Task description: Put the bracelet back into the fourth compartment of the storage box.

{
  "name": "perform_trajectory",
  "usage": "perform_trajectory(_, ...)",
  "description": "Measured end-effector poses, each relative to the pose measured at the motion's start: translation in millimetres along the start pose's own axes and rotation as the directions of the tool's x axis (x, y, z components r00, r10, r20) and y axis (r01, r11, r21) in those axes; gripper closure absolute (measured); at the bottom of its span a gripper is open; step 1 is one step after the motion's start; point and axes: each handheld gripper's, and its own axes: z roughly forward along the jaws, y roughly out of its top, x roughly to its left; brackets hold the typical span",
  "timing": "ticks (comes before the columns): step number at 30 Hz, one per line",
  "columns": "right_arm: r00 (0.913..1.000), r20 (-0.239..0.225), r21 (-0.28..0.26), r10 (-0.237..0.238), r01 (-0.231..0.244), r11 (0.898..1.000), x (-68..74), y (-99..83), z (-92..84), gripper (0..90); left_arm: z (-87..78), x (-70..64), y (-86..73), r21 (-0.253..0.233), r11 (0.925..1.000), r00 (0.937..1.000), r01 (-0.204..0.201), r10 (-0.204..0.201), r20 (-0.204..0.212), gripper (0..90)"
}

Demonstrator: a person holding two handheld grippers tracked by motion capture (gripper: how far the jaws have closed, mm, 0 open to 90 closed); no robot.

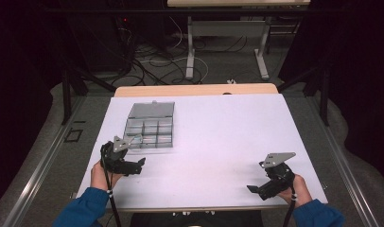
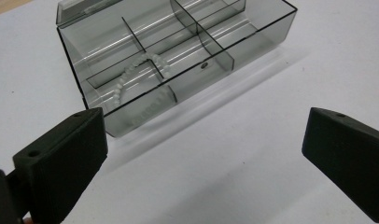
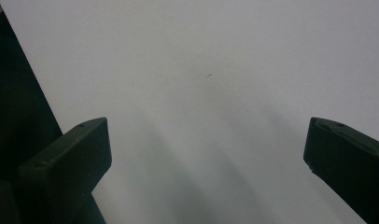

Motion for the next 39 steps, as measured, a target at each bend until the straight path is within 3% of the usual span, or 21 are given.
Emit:
perform_trajectory(13,1.0,0.001,0.004,-0.007,0.007,1.0,-0.3,0.1,-0.7,0.5,-10.8,-15.1,-7.9,-0.028,0.9991,0.9995,-0.032,0.033,0.004,0.4)
perform_trajectory(24,0.9999,-0.002,0.004,-0.012,0.012,1.0,-0.1,0.0,-1.1,0.5,-16.4,-24.8,-14.0,-0.019,0.9976,0.9975,-0.067,0.067,0.021,0.4)
perform_trajectory(39,0.9999,0.0,0.003,-0.013,0.013,1.0,0.3,-0.1,-1.0,0.5,-18.6,-35.3,-22.6,-0.018,0.9967,0.9951,-0.079,0.08,0.059,0.4)
